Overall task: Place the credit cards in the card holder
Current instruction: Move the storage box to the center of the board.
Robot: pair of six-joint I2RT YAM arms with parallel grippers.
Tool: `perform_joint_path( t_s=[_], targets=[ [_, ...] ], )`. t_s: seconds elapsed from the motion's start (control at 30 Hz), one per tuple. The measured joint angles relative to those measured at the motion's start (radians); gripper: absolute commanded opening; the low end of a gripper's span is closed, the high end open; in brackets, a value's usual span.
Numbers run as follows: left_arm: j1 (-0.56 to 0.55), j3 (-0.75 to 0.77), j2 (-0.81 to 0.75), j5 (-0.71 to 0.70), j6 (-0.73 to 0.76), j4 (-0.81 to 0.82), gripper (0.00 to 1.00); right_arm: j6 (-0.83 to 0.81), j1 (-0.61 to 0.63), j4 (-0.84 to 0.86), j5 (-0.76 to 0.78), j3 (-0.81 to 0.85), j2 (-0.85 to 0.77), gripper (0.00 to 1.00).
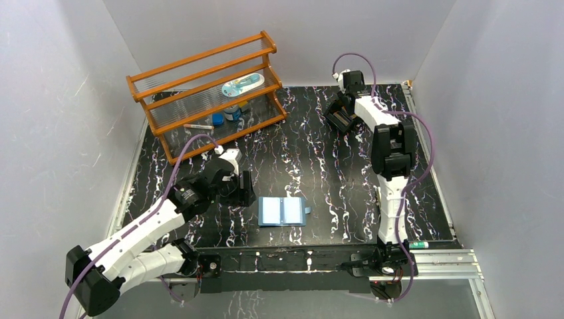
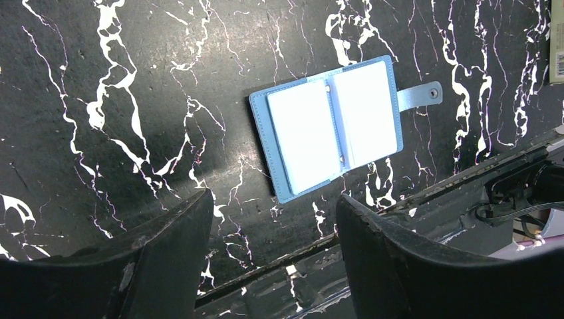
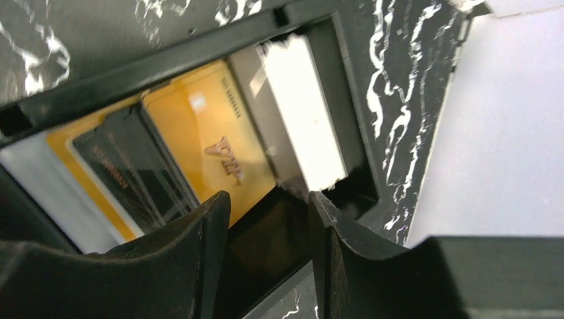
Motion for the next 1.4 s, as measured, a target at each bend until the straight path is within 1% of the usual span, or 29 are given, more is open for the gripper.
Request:
perform_joint_path(
  t_s=[0.23, 0.27, 0.47, 0.7, 0.8, 0.87, 0.9, 1.13, 1.23, 1.4],
  targets=[
    [0.000, 0.000, 0.039, -0.005, 0.015, 0.003, 0.68, -0.010, 0.009, -0.109, -0.031, -0.019, 0.003, 0.53],
    [0.000, 0.000, 0.049, -0.006, 0.015, 0.003, 0.68, -0.008, 0.019, -0.159, -0.031, -0.065, -0.020, 0.53],
    [0.000, 0.000, 0.048, -0.008, 0.015, 0.003, 0.68, 0.050, 0.020, -0.227, -0.051, -0.197, -0.122, 0.51],
    [0.000, 0.000, 0.028, -0.008, 0.015, 0.004, 0.68, 0.133, 0.032, -0.252, -0.097, -0.384, -0.282, 0.51],
    [0.000, 0.000, 0.023, -0.007, 0.015, 0.006, 0.68, 0.167, 0.055, -0.250, -0.116, -0.466, -0.335, 0.50],
    [0.000, 0.000, 0.021, -0.007, 0.015, 0.006, 0.68, 0.180, 0.066, -0.251, -0.122, -0.489, -0.348, 0.50],
    [0.000, 0.000, 0.019, -0.006, 0.015, 0.006, 0.68, 0.206, 0.089, -0.253, -0.133, -0.527, -0.363, 0.49],
    [0.000, -0.001, -0.010, -0.003, 0.014, 0.010, 0.68, 0.324, 0.174, -0.276, -0.171, -0.600, -0.407, 0.49],
    [0.000, -0.001, -0.014, -0.003, 0.014, 0.013, 0.68, 0.351, 0.198, -0.281, -0.185, -0.599, -0.431, 0.49],
    [0.000, -0.011, -0.016, -0.003, 0.014, 0.018, 0.68, 0.353, 0.195, -0.295, -0.177, -0.553, -0.464, 0.49]
  ],
)
